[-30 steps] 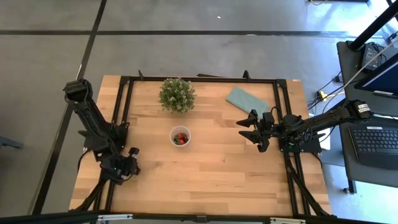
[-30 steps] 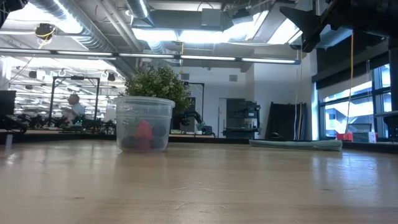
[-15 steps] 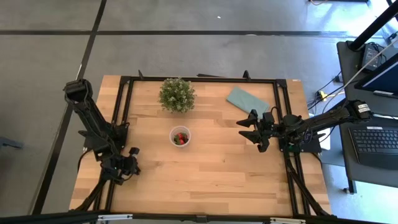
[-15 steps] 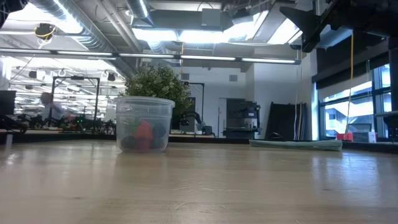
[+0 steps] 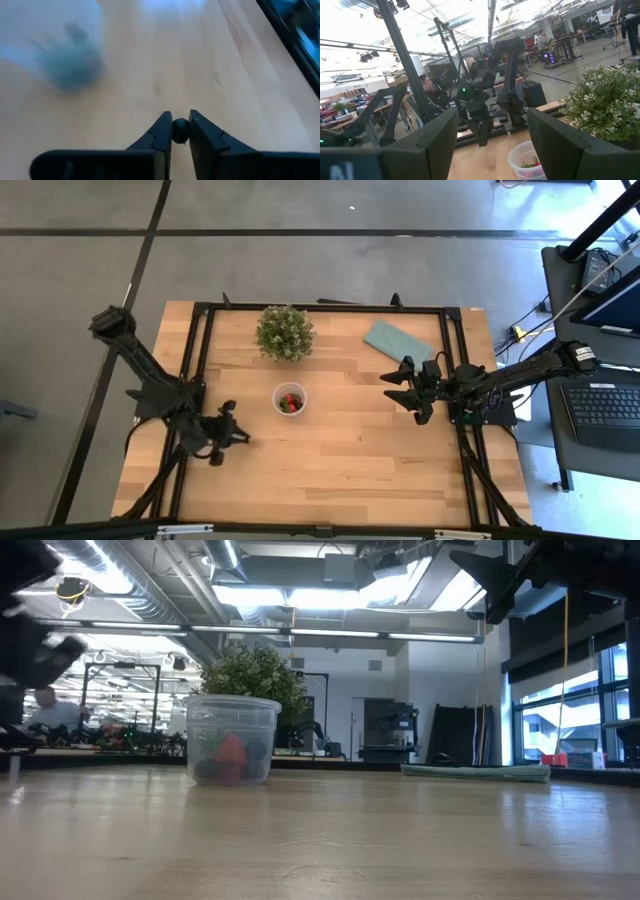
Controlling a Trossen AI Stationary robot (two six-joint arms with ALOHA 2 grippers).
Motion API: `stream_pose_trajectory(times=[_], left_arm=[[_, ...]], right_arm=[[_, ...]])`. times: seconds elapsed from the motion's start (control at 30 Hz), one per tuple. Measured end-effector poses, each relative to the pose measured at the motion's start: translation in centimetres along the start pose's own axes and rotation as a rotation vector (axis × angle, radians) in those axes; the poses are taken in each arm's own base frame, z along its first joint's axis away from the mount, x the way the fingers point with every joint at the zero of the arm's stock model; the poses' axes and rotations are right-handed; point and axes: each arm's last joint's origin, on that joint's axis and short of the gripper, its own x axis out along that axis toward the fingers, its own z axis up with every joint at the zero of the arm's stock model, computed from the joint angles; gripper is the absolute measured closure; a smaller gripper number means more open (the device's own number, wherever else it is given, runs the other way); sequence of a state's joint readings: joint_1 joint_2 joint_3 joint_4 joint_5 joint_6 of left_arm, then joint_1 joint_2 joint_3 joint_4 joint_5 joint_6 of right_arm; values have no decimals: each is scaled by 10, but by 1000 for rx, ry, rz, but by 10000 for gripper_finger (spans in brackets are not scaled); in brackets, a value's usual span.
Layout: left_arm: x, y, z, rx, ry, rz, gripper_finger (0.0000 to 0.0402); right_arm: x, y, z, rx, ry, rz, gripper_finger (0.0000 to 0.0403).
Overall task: Pick and placing Produce into tupperware
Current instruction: Put the blueberry into the transparent container
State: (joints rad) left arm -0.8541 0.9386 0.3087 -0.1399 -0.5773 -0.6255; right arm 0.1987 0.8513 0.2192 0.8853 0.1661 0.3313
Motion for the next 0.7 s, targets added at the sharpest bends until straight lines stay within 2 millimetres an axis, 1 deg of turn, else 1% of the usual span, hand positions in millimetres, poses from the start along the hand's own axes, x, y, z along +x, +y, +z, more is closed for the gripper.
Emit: stream_pose_trajectory(times=[0.1,0.23,0.33,0.4,0.53,0.7], left_arm=[[3,8,24,14,-77,107,363],[9,25,53,34,-146,253,351],[17,41,69,3,-187,296,350],[23,51,75,-22,-192,286,354],[35,68,79,-70,-165,270,363],[49,75,79,-93,-147,247,350]], right_arm=[[0,0,0,0,0,0,164],[0,0,0,0,-1,1,164],[0,0,0,4,-3,1,164],[0,0,0,7,-3,1,164],[0,0,1,8,-6,2,164],[0,0,1,8,-6,2,164]])
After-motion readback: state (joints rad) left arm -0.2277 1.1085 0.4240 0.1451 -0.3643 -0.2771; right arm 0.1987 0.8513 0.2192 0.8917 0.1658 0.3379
